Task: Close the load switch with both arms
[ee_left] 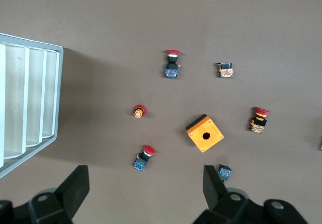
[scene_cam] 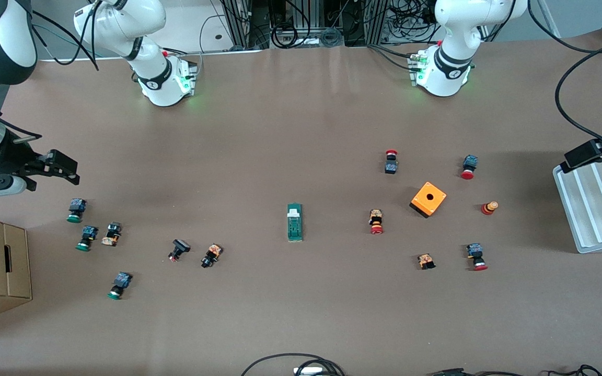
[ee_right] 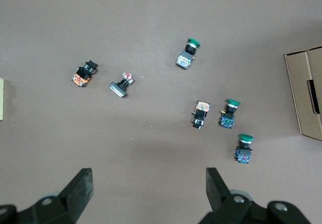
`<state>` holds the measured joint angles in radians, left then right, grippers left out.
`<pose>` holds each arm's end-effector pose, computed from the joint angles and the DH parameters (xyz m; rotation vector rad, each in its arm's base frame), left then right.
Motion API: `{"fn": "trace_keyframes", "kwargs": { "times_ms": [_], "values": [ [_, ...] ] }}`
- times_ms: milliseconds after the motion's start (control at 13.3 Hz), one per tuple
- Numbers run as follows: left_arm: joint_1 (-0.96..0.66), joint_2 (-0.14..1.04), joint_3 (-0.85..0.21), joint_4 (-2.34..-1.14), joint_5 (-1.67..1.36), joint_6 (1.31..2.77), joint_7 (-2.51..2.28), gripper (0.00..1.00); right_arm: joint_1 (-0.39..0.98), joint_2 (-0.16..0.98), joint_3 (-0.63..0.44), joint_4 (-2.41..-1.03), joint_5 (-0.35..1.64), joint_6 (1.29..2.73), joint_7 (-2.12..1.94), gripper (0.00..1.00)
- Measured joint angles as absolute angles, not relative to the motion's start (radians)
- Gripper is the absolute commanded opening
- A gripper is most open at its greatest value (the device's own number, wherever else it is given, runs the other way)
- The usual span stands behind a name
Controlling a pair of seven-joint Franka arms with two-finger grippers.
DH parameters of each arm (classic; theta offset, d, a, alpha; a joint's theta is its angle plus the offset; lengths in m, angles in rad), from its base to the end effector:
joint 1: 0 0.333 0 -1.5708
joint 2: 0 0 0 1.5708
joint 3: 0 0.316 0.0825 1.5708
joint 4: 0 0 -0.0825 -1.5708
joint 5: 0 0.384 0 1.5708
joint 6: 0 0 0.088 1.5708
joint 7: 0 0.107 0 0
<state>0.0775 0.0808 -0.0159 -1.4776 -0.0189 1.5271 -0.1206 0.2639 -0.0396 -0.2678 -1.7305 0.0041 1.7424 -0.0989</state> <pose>0.5743 0.0337 0.6189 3.1091 0.2832 -0.0498 0.5548 -0.0043 0.5848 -3.1252 -0.1475 -0.0794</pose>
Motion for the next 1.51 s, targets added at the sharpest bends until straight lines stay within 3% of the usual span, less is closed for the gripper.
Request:
{"fn": "trace_keyframes", "kwargs": {
  "times_ms": [1508],
  "values": [
    [0.057, 0.120, -0.084, -1.442, 0.003, 1.573, -0.119, 1.00, 0.264, -0.039, -0.267, -1.733, 0.004, 1.767, -0.099, 1.00]
  ]
}}
